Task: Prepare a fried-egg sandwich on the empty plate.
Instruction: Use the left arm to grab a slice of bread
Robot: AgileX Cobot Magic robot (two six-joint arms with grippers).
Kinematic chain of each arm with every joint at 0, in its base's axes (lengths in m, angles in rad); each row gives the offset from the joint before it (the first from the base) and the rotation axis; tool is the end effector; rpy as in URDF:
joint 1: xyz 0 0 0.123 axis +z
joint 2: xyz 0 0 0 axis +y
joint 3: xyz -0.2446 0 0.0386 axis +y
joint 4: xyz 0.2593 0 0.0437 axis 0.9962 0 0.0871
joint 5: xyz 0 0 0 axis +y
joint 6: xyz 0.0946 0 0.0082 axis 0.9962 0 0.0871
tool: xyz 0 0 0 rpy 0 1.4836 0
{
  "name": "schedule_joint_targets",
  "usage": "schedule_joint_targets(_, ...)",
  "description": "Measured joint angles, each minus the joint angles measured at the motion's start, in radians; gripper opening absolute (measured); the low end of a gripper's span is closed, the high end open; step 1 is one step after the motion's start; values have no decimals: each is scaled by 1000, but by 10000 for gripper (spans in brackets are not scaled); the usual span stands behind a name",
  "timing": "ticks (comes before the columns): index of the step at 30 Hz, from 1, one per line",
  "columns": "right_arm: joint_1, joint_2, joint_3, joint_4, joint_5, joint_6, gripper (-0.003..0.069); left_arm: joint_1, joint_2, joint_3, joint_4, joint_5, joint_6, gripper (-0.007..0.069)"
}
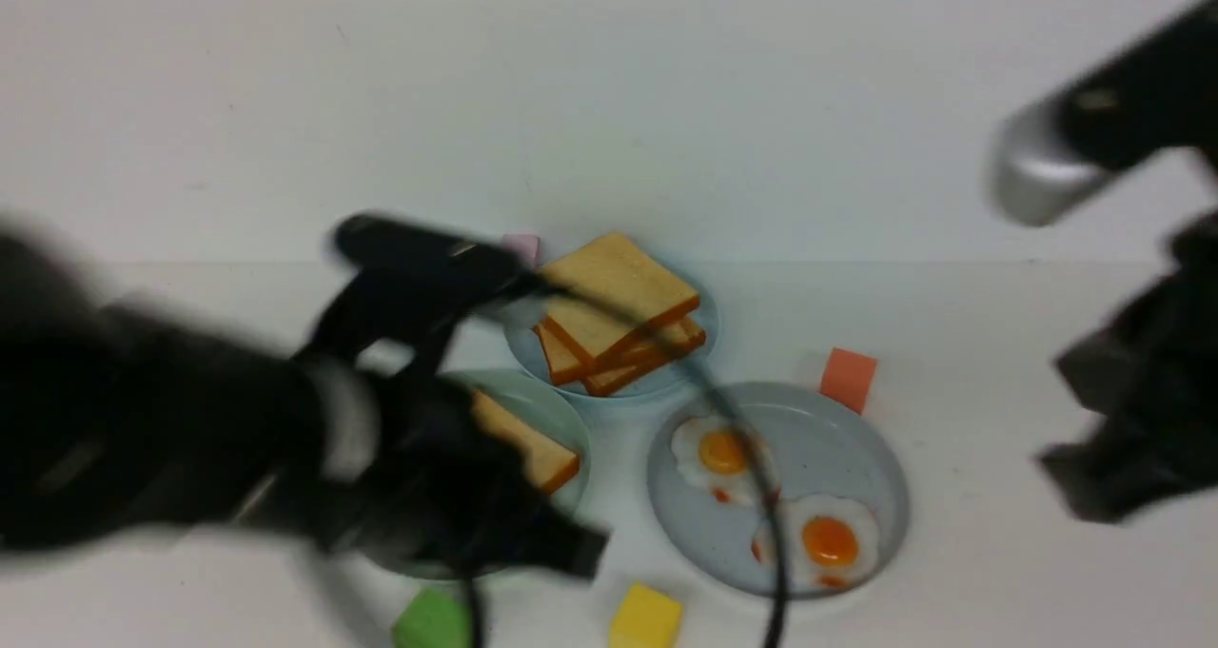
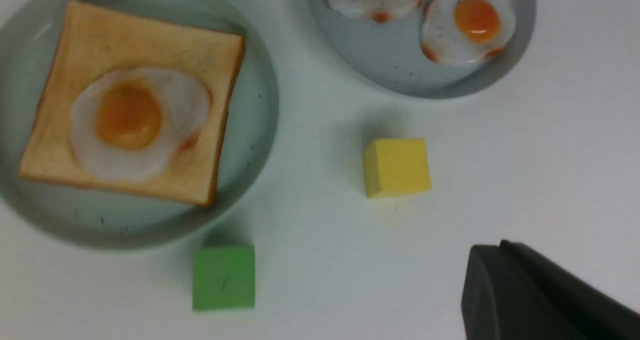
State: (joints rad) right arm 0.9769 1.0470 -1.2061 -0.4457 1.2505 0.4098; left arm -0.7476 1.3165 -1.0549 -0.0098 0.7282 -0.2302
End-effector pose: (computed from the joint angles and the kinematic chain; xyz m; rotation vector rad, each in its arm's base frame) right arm 0.1491 0.1514 0.3667 -0.6986 2.3218 0.0113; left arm 0.2169 -0.2020 0.2700 0.6394 2.4411 -0.4215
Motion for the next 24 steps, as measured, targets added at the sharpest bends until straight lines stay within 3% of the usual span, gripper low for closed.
schedule_joint_targets(3, 0, -93, 42, 53, 3, 7, -10, 114, 203, -205, -187, 94, 245, -13)
schedule_joint_targets(7, 0, -176, 73, 98, 5, 8, -10, 194, 419, -461, -328, 196, 419, -13)
schedule_joint_targets(10, 0, -217, 76, 110, 8, 8, -10, 202, 531, -600, -320, 254, 452, -13)
schedule_joint_targets(16, 0, -309, 76, 121, 16, 9, -10, 202, 847, -1017, -179, 466, 432, 14)
schedule_joint_targets(20, 0, -334, 76, 122, 19, 9, -8, 204, 970, -1188, -82, 498, 415, 106)
schedule_joint_targets(24, 0, -342, 77, 115, 22, 10, -6, 204, 1057, -1280, -15, 474, 414, 274)
